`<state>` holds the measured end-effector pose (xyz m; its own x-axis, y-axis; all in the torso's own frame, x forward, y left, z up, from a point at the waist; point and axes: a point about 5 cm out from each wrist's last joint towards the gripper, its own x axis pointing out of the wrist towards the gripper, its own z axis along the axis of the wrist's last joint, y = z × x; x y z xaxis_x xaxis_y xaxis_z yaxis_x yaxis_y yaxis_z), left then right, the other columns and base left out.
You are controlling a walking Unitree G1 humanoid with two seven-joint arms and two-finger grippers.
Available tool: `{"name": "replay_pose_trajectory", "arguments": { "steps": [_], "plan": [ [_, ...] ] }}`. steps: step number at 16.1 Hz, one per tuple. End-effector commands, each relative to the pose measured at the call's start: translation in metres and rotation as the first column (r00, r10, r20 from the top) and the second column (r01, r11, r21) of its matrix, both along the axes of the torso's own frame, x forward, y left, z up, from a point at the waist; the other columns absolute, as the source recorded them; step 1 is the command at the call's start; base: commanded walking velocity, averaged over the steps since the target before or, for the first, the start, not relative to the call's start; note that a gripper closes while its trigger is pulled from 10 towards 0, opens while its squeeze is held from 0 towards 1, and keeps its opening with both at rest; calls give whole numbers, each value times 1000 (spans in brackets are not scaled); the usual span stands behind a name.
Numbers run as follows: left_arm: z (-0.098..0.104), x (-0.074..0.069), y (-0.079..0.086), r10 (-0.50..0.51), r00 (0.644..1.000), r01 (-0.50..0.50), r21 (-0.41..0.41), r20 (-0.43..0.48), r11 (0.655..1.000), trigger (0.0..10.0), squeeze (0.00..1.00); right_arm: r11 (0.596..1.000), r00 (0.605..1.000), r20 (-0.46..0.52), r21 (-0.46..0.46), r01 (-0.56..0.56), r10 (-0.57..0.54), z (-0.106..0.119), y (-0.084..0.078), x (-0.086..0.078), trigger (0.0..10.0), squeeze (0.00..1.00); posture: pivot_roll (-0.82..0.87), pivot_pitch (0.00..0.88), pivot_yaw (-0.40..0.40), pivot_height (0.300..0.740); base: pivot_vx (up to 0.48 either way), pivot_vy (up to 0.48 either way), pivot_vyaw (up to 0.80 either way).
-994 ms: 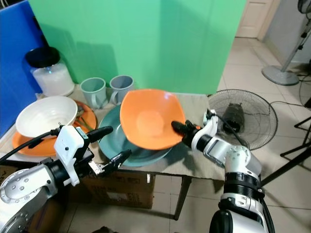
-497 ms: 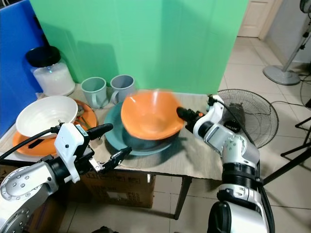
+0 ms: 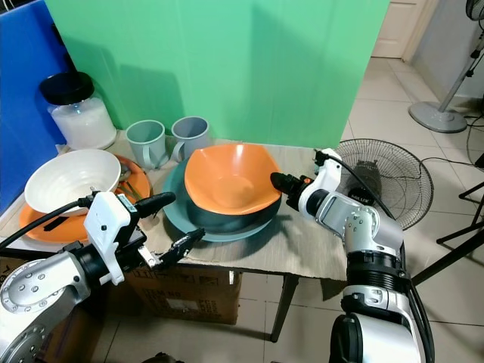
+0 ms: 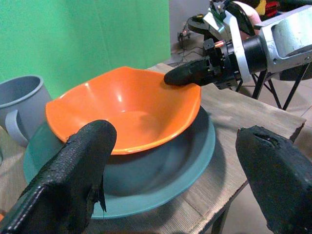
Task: Setting the table
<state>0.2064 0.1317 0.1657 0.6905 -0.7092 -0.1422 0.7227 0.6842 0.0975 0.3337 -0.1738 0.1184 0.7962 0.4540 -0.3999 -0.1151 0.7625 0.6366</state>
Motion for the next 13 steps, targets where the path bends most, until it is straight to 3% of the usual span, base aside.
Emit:
{"name": "replay_pose_trajectory", "arguments": {
  "steps": [1,2,3,4,7,8,12,13],
  "plan": [
    [0,2,1,6,1000,-6,12,3,1000,10000,0,999,1000,-8,-33,1,-1,7,1,4,10000,0,-22,0,20,740,0,0,0],
    [0,2,0,6,1000,-6,12,5,1000,10000,0,999,999,-29,-31,16,-17,7,0,5,10000,180,-22,0,21,740,0,0,0],
    [0,3,0,6,1000,-6,11,6,1000,10000,0,1000,999,-35,-15,21,-21,9,1,6,10000,180,-22,0,21,740,0,0,0],
    [0,2,0,5,1000,-5,11,7,1000,10000,0,1000,999,-39,7,15,-14,12,2,7,10000,1000,-23,0,21,740,0,0,0],
    [0,2,0,5,1000,-5,11,6,1000,10000,0,998,998,-44,47,-34,36,19,7,7,10000,1000,-23,0,21,740,0,0,0],
    [0,2,-1,4,1000,-4,10,4,1000,10000,0,996,994,-77,35,-80,83,18,13,4,10000,0,-25,0,21,740,0,0,0],
    [-1,2,0,4,1000,-4,10,3,1000,10000,0,989,985,-111,88,-120,130,21,21,0,10000,0,-25,0,19,740,0,0,0],
    [0,2,0,5,1000,-5,11,3,1000,10000,0,985,983,-112,102,-137,148,23,23,-1,4941,0,-26,0,21,740,0,0,0]
  ]
}}
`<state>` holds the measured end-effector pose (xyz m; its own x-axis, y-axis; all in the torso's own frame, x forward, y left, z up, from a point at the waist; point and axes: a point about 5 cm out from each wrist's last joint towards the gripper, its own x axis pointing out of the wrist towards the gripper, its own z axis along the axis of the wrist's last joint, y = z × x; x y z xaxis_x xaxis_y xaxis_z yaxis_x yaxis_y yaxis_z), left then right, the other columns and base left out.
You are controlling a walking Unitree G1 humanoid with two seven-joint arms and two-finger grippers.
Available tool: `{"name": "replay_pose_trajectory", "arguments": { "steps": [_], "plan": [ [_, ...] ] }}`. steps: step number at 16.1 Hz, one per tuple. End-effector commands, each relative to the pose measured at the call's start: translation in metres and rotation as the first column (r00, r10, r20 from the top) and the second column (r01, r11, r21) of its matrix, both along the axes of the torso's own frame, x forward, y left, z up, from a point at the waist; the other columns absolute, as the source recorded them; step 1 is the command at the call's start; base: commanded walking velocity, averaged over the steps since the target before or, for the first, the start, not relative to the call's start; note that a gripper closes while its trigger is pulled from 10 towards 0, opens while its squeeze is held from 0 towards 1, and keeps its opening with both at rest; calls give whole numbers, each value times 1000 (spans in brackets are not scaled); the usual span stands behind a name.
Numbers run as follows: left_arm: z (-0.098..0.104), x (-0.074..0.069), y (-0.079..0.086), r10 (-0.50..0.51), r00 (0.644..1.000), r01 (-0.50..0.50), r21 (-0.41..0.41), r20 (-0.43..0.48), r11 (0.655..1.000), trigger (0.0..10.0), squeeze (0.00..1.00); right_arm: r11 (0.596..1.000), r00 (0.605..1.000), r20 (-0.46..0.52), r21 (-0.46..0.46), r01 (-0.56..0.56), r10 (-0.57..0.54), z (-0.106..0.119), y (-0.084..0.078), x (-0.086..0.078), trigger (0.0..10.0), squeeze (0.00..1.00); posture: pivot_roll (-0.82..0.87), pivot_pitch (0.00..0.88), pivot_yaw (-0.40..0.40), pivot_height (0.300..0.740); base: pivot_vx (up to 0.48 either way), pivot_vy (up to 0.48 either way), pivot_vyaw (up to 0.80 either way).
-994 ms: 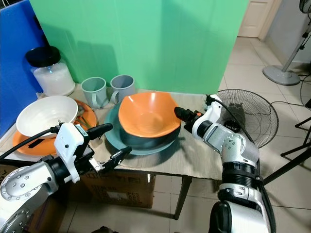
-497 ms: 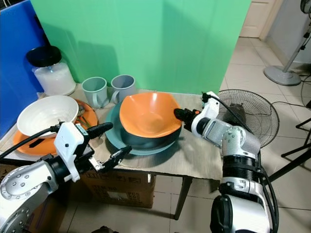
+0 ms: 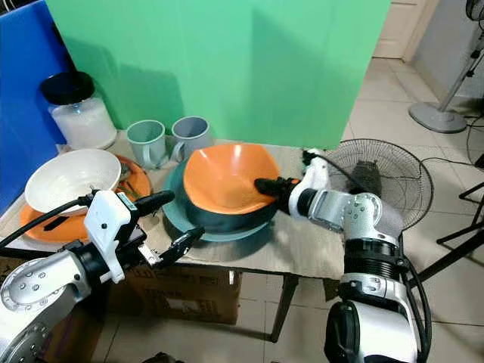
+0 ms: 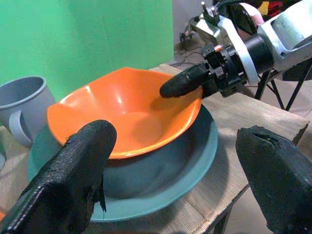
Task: Setting the table
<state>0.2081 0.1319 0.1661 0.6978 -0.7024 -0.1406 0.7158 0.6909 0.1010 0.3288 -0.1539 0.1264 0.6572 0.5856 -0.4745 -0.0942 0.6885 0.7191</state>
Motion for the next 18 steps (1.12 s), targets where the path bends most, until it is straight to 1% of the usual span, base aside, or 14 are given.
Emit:
{"name": "replay_pose_trajectory", "arguments": {
  "steps": [1,2,3,5,7,9,13,15,18],
  "plan": [
    [-1,1,0,-4,1000,4,10,-1,1000,10000,0,1000,999,47,12,-18,17,16,4,4,4627,0,-26,0,21,740,0,0,0],
    [-1,1,0,-5,1000,5,11,-1,1000,10000,0,1000,998,51,8,-21,21,17,4,4,549,0,-27,0,22,740,0,0,0],
    [-1,1,0,-5,1000,5,11,-1,1000,10000,0,1000,998,59,12,-24,23,19,4,4,0,0,-26,0,22,740,0,0,0],
    [-2,1,0,-5,1000,5,13,-1,1000,10000,0,999,998,60,22,-29,27,22,5,4,0,0,-27,0,23,740,0,0,0],
    [-2,1,0,-6,1000,6,14,-1,1000,10000,0,999,999,43,19,-28,27,19,5,3,0,0,-26,0,24,740,0,0,0],
    [-2,1,0,-9,1000,9,17,-2,1000,10000,0,1000,1000,-5,11,-16,16,11,6,1,0,0,-25,0,25,740,0,0,0],
    [-3,1,0,-7,1000,7,24,-4,1000,10000,0,1000,999,-40,14,-3,4,5,7,-2,0,0,-24,0,25,740,0,0,0],
    [-3,1,1,0,1000,0,28,-1,1000,10000,0,1000,999,-49,26,8,-7,5,7,-2,0,0,-24,0,25,740,0,0,0],
    [0,2,3,14,1000,-15,32,14,999,10000,0,998,999,-36,55,35,-33,11,1,0,0,0,-25,0,28,740,0,0,0]
  ]
}}
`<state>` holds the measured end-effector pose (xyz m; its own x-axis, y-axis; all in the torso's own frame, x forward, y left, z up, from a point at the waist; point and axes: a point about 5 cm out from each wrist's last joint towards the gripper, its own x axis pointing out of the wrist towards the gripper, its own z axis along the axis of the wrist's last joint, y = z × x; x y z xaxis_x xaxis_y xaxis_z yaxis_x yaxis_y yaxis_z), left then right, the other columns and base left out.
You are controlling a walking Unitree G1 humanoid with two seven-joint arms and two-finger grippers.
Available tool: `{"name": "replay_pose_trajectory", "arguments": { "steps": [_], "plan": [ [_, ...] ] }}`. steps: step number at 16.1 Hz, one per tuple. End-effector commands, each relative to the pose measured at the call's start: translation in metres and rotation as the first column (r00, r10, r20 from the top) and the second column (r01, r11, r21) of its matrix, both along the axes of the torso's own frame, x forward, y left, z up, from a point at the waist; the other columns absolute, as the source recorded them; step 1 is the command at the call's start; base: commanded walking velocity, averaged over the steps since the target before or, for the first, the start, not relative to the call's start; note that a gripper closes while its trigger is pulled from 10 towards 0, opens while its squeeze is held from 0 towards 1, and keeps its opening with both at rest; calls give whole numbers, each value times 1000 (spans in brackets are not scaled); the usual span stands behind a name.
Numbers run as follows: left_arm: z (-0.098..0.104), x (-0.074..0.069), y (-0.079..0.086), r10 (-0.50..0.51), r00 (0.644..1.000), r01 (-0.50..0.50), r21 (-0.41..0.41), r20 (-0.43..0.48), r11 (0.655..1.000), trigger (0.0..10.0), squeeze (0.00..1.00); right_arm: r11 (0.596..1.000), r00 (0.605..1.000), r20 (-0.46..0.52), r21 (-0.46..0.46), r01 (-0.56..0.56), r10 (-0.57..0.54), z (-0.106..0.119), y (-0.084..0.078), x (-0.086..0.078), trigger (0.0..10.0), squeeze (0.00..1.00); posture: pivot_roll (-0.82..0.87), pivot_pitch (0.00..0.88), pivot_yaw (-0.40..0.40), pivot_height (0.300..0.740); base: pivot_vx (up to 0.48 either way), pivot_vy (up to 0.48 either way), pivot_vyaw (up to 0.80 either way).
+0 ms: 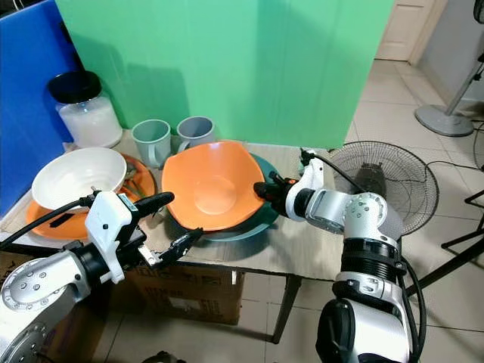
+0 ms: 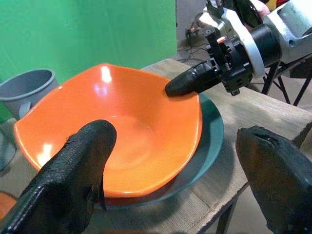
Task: Setting the table
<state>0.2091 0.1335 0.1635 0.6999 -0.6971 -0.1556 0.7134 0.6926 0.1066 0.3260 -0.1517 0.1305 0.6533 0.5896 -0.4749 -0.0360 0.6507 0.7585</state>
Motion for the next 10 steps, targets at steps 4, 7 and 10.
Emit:
{"name": "replay_pose_trajectory", "arguments": {
  "steps": [4,7,10],
  "plan": [
    [1,2,3,16,1000,-17,25,19,1000,10000,0,993,996,67,-105,-56,64,10,3,2,10000,0,-28,0,29,740,0,0,0],
    [0,3,3,26,999,-27,31,20,999,10000,0,991,997,44,-116,-60,66,9,7,3,10000,1000,-30,0,25,740,0,0,0],
    [0,3,4,34,999,-35,34,24,999,10000,0,987,997,20,-148,-68,71,4,8,3,10000,949,-25,0,17,740,0,0,0]
  ]
}}
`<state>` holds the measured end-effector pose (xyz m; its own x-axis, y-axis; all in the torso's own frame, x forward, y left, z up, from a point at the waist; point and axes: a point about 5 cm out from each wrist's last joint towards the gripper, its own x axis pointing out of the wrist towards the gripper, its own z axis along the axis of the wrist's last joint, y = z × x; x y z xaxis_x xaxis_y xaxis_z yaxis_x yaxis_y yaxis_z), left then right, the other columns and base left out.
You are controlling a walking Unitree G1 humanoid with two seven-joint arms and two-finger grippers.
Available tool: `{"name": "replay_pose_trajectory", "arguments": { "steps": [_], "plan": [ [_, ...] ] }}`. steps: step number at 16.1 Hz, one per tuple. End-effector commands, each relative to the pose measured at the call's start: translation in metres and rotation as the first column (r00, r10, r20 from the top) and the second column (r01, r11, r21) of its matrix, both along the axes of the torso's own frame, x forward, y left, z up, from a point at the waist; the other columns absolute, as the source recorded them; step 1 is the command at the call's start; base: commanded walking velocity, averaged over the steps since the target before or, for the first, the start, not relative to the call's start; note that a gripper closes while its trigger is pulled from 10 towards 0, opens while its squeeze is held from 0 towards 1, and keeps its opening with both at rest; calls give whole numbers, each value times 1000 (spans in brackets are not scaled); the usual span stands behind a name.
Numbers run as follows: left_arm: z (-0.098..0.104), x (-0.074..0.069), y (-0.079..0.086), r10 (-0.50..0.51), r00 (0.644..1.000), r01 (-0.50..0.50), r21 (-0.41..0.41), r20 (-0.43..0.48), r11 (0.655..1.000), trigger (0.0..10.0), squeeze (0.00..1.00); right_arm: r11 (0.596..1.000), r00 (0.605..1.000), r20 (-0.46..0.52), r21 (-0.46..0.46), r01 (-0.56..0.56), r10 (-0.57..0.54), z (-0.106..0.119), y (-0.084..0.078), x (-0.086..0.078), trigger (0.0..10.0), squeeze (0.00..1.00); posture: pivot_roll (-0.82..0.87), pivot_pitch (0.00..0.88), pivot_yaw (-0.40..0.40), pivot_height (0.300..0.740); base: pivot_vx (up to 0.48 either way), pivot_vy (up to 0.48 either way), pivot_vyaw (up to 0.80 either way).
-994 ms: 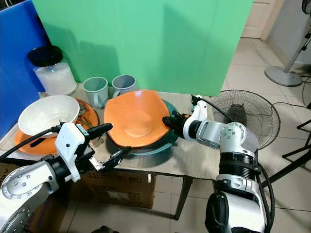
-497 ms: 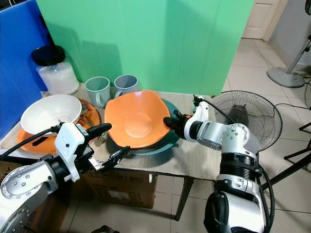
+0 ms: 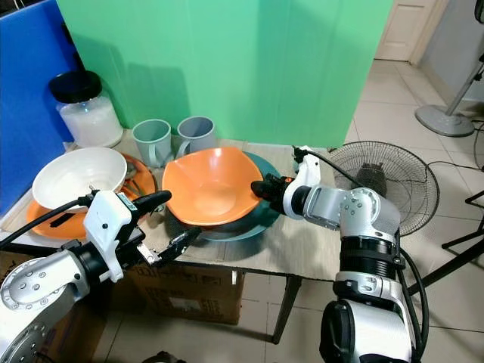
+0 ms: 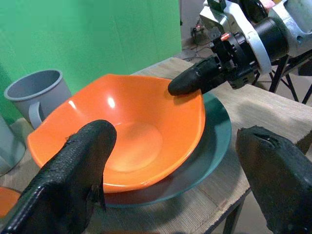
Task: Setting the table
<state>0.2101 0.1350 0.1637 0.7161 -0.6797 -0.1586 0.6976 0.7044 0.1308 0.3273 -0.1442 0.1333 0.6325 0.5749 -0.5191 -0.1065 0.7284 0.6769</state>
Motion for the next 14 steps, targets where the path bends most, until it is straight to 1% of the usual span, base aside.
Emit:
{"name": "replay_pose_trajectory", "arguments": {
  "steps": [1,3,7,8,9,10,14],
  "plan": [
    [0,2,2,16,1000,-16,15,10,1000,10000,0,999,1000,-22,-36,-7,6,-1,2,1,10000,0,-25,0,16,740,0,0,0],
    [0,2,2,18,1000,-18,16,11,1000,10000,0,1000,999,-49,-25,-6,5,-3,4,1,10000,0,-24,0,13,740,0,0,0],
    [0,2,0,17,1000,-17,15,13,1000,10000,0,999,996,-92,-37,-17,13,-9,8,-1,10000,0,-26,0,6,740,0,0,0],
    [0,2,0,19,1000,-19,13,14,1000,10000,0,999,996,-92,-33,-18,15,-9,10,0,6588,0,-26,0,4,740,0,0,0],
    [-1,2,0,19,1000,-20,13,14,1000,10000,0,999,996,-93,-30,-17,15,-9,10,0,6588,0,-25,0,3,740,0,0,0],
    [-1,2,0,22,1000,-22,13,14,1000,10000,0,1000,996,-92,-21,-12,10,-9,10,0,0,0,-25,0,3,740,0,0,0],
    [-1,2,0,24,1000,-24,13,14,1000,10000,0,1000,996,-88,-12,-5,4,-8,10,1,0,0,-26,0,2,740,0,0,0]
  ]
}}
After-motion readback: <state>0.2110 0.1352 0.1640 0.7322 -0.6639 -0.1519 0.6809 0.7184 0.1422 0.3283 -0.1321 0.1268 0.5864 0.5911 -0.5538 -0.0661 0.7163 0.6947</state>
